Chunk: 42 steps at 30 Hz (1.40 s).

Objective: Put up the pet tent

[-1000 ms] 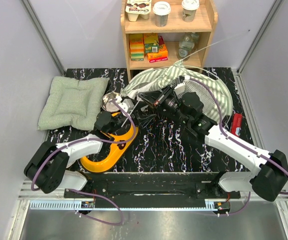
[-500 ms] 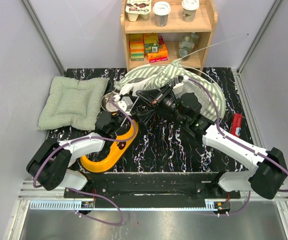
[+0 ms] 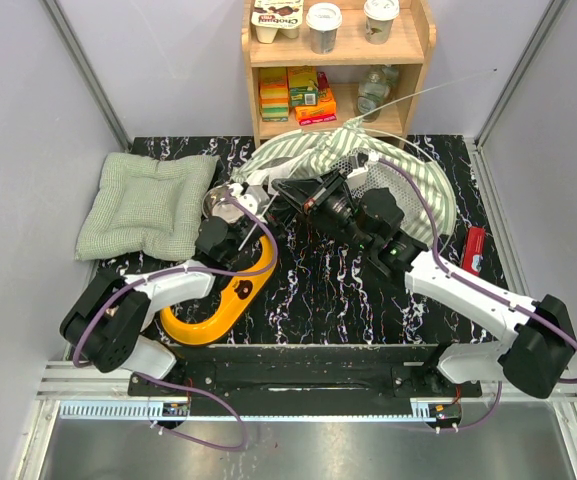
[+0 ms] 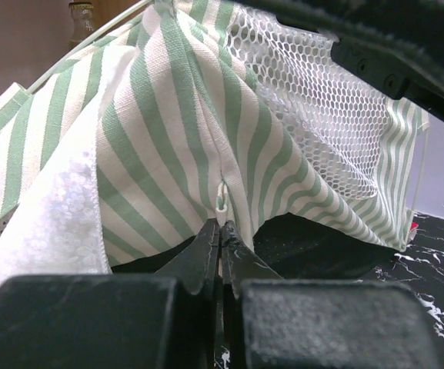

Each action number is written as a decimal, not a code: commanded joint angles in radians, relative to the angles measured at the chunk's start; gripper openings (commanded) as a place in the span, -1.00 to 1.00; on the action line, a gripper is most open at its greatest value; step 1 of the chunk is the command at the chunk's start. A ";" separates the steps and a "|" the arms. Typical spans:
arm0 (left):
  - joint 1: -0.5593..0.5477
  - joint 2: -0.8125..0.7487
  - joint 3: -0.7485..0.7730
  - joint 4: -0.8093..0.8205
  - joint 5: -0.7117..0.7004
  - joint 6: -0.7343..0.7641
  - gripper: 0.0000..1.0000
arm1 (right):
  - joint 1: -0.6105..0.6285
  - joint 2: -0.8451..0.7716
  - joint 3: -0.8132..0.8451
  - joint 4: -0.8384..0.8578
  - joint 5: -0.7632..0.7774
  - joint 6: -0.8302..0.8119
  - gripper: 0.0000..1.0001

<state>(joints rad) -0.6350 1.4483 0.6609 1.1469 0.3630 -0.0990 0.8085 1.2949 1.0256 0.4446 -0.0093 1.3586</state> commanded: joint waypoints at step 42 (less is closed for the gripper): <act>0.011 -0.229 -0.109 -0.642 0.175 0.315 -1.00 | -0.196 -0.123 -0.009 0.029 0.358 -0.636 -1.00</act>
<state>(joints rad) -0.6266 1.1957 0.5758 0.6579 0.4976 0.1940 0.7052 1.1984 0.9585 0.2543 0.1719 0.7845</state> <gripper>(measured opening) 0.024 0.017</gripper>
